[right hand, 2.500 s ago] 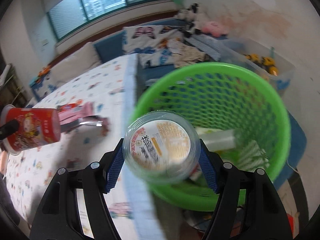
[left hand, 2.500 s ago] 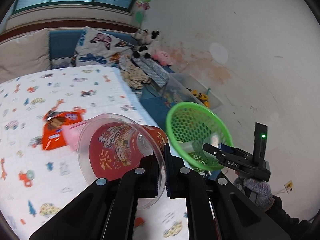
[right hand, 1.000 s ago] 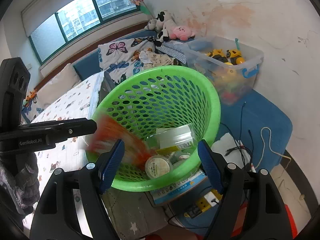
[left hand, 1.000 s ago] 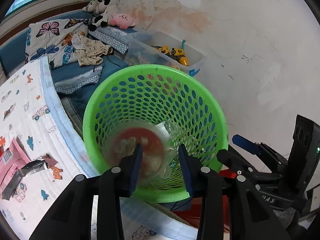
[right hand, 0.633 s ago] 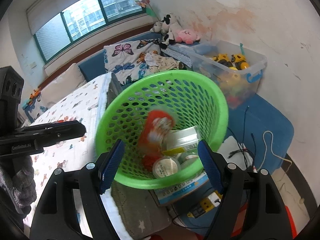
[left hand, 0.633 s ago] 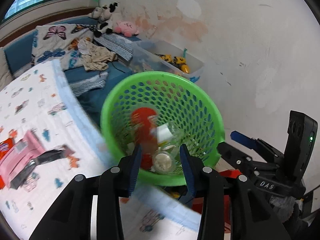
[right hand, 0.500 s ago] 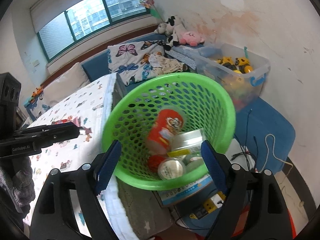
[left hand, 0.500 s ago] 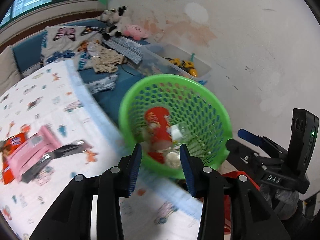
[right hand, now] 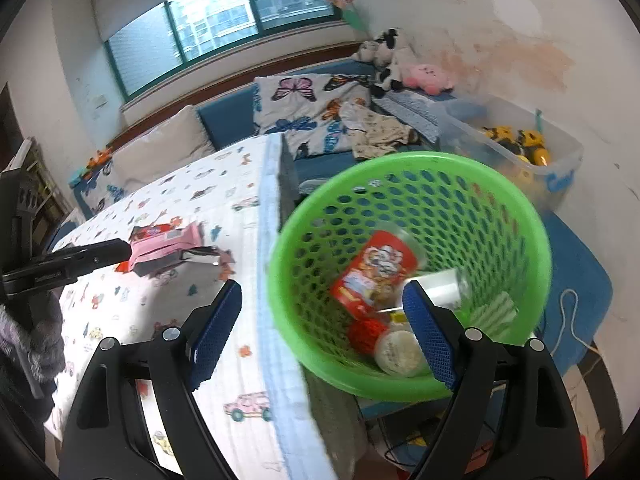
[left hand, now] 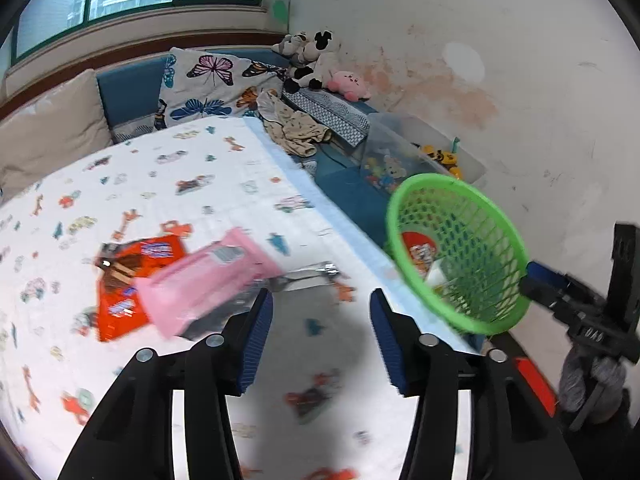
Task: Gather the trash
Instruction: 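Grasp the pink wrapper with the left gripper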
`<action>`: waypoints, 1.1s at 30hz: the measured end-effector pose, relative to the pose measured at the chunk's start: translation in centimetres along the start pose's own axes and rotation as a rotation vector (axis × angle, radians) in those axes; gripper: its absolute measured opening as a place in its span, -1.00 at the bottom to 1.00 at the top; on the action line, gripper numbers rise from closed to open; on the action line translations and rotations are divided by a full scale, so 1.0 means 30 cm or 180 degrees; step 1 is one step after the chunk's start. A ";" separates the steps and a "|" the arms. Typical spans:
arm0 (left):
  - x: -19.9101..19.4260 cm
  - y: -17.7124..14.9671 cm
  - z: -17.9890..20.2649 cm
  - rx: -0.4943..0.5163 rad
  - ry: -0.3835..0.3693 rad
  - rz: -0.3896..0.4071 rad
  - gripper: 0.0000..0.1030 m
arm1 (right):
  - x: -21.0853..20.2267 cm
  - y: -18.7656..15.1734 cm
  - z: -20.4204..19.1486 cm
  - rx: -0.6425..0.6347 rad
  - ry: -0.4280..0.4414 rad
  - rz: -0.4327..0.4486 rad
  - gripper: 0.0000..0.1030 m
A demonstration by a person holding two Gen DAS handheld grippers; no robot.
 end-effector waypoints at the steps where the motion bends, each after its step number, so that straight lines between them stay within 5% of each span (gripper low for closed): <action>1: 0.001 -0.005 -0.018 0.0064 0.0023 -0.0021 0.12 | 0.006 -0.001 -0.016 -0.0020 0.0017 -0.0013 0.62; 12: 0.119 -0.021 -0.162 0.0759 0.0075 -0.0374 0.44 | 0.075 -0.028 -0.164 -0.0277 0.0156 -0.0177 0.66; 33: 0.297 -0.013 -0.164 0.1556 -0.0306 -0.0685 0.45 | 0.212 -0.036 -0.255 -0.0272 0.0261 -0.0389 0.66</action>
Point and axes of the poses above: each gripper's, at about its wrist camera, not at the fingertips, and x roughly the way its jaws point, z to its right, y to its top, the point moved 9 cm from there along x, roughly the way its jaws point, and after that the axes turned 13 degrees about x, right-handed, at the moved point
